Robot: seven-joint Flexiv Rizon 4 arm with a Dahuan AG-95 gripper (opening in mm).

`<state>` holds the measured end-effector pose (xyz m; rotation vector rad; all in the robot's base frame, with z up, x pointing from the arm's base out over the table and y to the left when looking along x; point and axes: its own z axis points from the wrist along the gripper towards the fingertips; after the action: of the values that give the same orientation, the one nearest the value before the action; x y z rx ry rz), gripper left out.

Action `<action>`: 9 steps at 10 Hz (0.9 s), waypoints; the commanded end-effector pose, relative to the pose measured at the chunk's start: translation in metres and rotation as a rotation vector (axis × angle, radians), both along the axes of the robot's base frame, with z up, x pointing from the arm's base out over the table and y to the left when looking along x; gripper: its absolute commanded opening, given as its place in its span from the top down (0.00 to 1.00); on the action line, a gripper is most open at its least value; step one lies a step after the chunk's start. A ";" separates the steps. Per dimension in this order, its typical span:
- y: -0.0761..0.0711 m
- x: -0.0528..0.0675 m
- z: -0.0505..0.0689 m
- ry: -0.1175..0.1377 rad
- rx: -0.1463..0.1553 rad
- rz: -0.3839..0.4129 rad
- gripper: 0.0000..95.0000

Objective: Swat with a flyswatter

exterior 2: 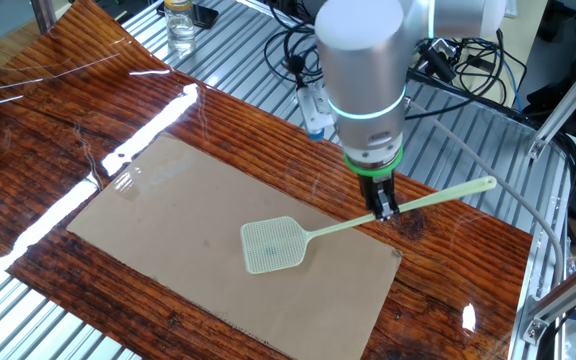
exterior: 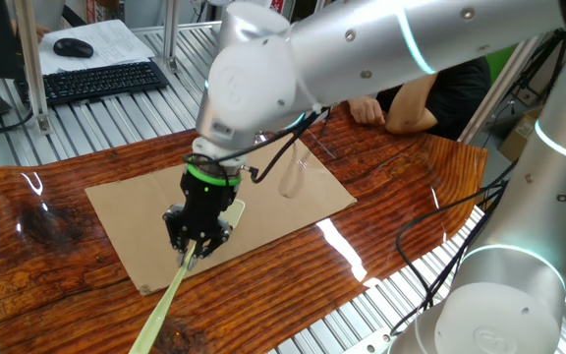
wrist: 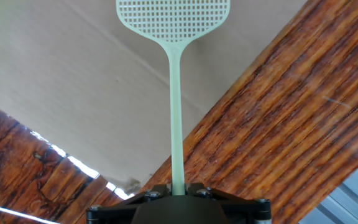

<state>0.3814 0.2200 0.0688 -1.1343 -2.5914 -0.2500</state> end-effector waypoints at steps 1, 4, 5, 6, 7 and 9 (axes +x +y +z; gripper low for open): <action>-0.001 0.000 -0.001 -0.003 0.002 0.003 1.00; 0.000 0.000 -0.001 -0.004 0.007 0.009 1.00; 0.000 0.000 -0.002 -0.005 0.007 0.013 1.00; 0.000 0.000 -0.001 -0.004 0.008 0.012 1.00; 0.000 0.000 -0.001 0.002 0.016 0.012 1.00; 0.000 0.000 -0.001 0.001 0.010 0.011 0.80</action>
<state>0.3823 0.2193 0.0676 -1.1145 -2.5896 -0.2552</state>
